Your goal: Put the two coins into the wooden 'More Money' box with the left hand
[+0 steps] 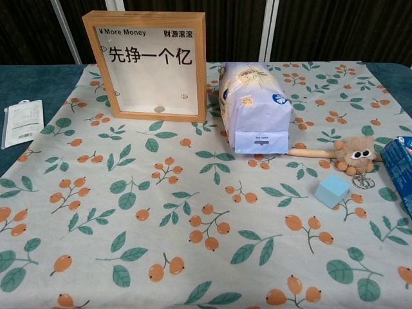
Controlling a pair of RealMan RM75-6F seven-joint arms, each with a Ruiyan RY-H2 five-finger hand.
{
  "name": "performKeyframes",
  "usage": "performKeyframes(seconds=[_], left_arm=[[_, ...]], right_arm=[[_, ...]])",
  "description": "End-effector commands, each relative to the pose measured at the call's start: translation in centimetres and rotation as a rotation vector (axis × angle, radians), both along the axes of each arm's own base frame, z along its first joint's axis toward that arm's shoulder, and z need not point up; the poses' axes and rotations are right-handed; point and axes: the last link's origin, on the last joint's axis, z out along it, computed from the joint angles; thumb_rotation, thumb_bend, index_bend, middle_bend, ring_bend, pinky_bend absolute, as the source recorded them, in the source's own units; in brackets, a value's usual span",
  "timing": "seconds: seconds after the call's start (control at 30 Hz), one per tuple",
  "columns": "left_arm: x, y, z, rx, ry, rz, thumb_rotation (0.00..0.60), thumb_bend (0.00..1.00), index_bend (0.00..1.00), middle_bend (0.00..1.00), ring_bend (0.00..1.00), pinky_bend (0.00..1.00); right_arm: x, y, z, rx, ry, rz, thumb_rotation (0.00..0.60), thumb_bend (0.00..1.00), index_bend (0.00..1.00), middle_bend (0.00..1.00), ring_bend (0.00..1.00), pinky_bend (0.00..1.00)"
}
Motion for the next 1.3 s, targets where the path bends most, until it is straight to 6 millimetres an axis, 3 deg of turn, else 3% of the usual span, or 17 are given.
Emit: performKeyframes(seconds=[0.03,0.53,1.3], left_arm=[[0.0,0.0,-0.1,0.003,0.012,-0.006,0.600,0.56,0.70,0.14,0.00,0.00],[-1.0,0.1,-1.1,0.012,0.046,-0.004,0.600,0.56,0.70,0.14,0.00,0.00],[-0.9,-0.1,-2.4,-0.006,0.063,-0.016,0.600,0.56,0.68,0.13,0.00,0.00]], right_arm=[[0.0,0.0,0.0,0.000,-0.001,0.000,0.600,0.37,0.12,0.08,0.06,0.00],[0.0,0.0,0.1,-0.008,-0.002,-0.003,0.600,0.37,0.13,0.08,0.06,0.00],[-0.1,0.0,0.2,-0.008,-0.005,-0.010,0.600,0.37,0.13,0.08,0.06,0.00]])
